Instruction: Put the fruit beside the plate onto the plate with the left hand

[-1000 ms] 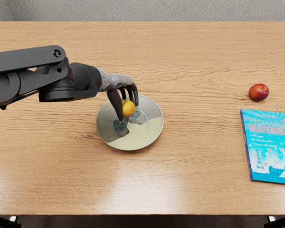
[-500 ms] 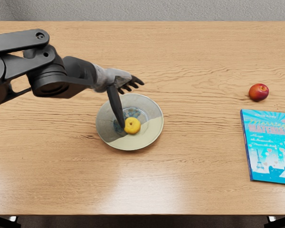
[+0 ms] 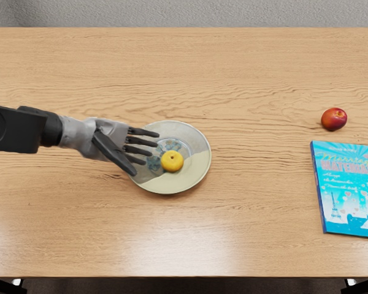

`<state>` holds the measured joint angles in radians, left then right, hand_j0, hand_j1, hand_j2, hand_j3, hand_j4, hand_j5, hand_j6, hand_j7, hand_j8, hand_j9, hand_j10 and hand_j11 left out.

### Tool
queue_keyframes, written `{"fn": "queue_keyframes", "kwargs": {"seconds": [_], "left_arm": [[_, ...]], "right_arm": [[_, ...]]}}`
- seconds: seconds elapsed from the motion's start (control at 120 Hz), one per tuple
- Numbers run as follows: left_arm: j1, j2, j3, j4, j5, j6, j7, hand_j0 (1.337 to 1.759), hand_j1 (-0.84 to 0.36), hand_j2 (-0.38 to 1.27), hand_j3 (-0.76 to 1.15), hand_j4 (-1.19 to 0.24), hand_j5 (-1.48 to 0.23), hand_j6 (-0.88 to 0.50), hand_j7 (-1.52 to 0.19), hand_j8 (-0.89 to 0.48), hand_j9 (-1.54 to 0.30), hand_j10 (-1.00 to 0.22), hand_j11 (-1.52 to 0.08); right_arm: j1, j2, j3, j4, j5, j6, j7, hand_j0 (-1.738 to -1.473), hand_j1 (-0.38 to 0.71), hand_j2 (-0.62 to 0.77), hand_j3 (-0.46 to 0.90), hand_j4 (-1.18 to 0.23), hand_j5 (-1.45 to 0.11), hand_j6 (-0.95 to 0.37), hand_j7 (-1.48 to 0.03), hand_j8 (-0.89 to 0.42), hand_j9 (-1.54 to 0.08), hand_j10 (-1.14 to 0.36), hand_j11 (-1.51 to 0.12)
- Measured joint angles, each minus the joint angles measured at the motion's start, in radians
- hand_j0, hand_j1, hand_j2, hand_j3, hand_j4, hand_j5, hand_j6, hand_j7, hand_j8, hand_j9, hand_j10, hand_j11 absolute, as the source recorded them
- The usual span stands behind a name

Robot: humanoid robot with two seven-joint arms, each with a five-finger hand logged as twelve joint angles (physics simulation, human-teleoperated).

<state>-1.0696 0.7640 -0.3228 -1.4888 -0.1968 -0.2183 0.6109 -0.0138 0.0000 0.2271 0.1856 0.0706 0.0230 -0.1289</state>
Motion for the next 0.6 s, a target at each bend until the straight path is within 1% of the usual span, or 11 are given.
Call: {"fn": "queue_keyframes", "kwargs": {"seconds": [0.083,0.183,0.3,0.35,0.383,0.475,0.6], "left_arm": [[0.026,0.061,-0.085,-0.009,-0.056,-0.036,0.000,1.658,0.35,0.00,0.00,0.00,0.00,0.00,0.00,0.00,0.00,0.00,0.00],[0.032,0.155,-0.127,-0.013,-0.135,-0.081,0.000,1.658,0.35,0.00,0.00,0.00,0.00,0.00,0.00,0.00,0.00,0.00,0.00],[0.052,0.237,-0.143,-0.014,-0.209,-0.152,0.000,1.658,0.35,0.00,0.00,0.00,0.00,0.00,0.00,0.00,0.00,0.00,0.00],[0.083,0.295,-0.146,-0.013,-0.236,-0.214,0.000,1.658,0.35,0.00,0.00,0.00,0.00,0.00,0.00,0.00,0.00,0.00,0.00],[0.089,0.317,-0.147,-0.011,-0.250,-0.256,0.000,1.658,0.35,0.00,0.00,0.00,0.00,0.00,0.00,0.00,0.00,0.00,0.00],[0.092,0.345,-0.149,-0.004,-0.273,-0.323,0.000,1.658,0.35,0.00,0.00,0.00,0.00,0.00,0.00,0.00,0.00,0.00,0.00],[0.096,0.374,-0.148,0.012,-0.284,-0.355,0.000,1.658,0.35,0.00,0.00,0.00,0.00,0.00,0.00,0.00,0.00,0.00,0.00]], "right_arm": [[0.000,0.000,-0.001,0.000,0.000,0.000,0.000,-1.658,-0.32,-0.01,0.00,-0.03,-0.04,-0.03,-0.04,-0.03,-0.04,-0.03,-0.04],[0.000,0.000,-0.001,0.001,0.000,0.000,0.000,-1.658,-0.32,-0.01,0.00,-0.03,-0.04,-0.03,-0.04,-0.03,-0.04,-0.03,-0.04],[0.000,0.000,-0.001,0.003,0.000,0.000,0.000,-1.658,-0.32,-0.01,0.00,-0.03,-0.04,-0.03,-0.04,-0.03,-0.04,-0.03,-0.04],[0.000,0.000,-0.002,0.004,0.000,0.000,0.000,-1.658,-0.32,-0.01,0.00,-0.03,-0.04,-0.03,-0.04,-0.03,-0.04,-0.03,-0.04],[0.000,0.000,-0.002,0.004,0.000,0.000,0.000,-1.658,-0.32,-0.01,0.00,-0.03,-0.04,-0.03,-0.04,-0.03,-0.04,-0.03,-0.04],[0.000,0.000,-0.002,0.006,0.000,0.000,0.000,-1.658,-0.32,-0.01,0.00,-0.03,-0.04,-0.03,-0.04,-0.03,-0.04,-0.03,-0.04],[0.000,0.000,-0.002,0.008,0.000,0.000,0.000,-1.658,-0.32,-0.01,0.00,-0.03,-0.04,-0.03,-0.04,-0.03,-0.04,-0.03,-0.04]]}}
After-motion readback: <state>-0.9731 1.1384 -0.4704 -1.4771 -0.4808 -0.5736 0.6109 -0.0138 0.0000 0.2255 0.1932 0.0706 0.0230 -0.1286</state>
